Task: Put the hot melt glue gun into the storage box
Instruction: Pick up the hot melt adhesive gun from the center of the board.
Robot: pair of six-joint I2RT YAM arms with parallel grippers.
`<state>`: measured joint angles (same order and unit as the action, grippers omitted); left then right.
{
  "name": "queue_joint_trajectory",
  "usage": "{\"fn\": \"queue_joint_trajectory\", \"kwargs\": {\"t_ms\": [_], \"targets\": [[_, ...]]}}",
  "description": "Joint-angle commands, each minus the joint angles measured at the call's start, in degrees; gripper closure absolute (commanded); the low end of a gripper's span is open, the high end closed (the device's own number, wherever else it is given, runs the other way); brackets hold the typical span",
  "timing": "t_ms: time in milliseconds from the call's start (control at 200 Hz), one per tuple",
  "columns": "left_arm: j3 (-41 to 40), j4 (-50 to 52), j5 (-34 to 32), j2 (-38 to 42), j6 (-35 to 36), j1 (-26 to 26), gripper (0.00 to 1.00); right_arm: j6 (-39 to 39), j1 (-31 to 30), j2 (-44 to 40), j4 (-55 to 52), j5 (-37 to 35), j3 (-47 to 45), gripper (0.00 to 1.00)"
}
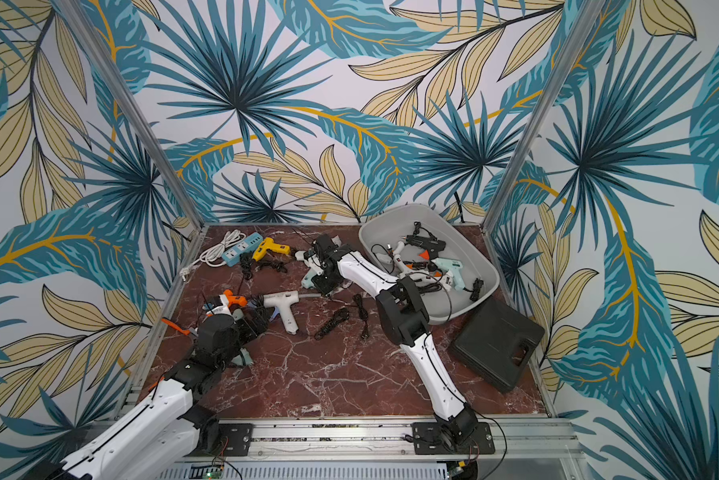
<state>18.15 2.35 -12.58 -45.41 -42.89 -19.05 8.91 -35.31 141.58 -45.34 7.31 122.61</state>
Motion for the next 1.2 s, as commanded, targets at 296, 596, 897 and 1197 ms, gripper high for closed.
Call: {"fn": "queue_joint_trajectory", "kwargs": {"t_ms": [296,596,897,1197], "targets": [[0.0,-1.7,1.0,0.0,0.1,0.4,0.0,-0.8,-2.1,-0.4,-3.0,-7.5,-4.1,0.66],[0.5,-1.6,2.4,0.7,0.7,0.3,0.0,-2.4,-2.4,-7.7,0.8,-8.7,-7.8,0.96],[0.6,-2.5,6.2,2.9,2.3,0.4,0.0,-3.8,-2.4,-24.7,10.5,-0.8,-20.9,1.0],[1.0,-7.3,19.2,5.8,6.4,0.2,0.02,-9.1,-2.3,-38.2,25.9,8.4,-34.1,1.0]]}}
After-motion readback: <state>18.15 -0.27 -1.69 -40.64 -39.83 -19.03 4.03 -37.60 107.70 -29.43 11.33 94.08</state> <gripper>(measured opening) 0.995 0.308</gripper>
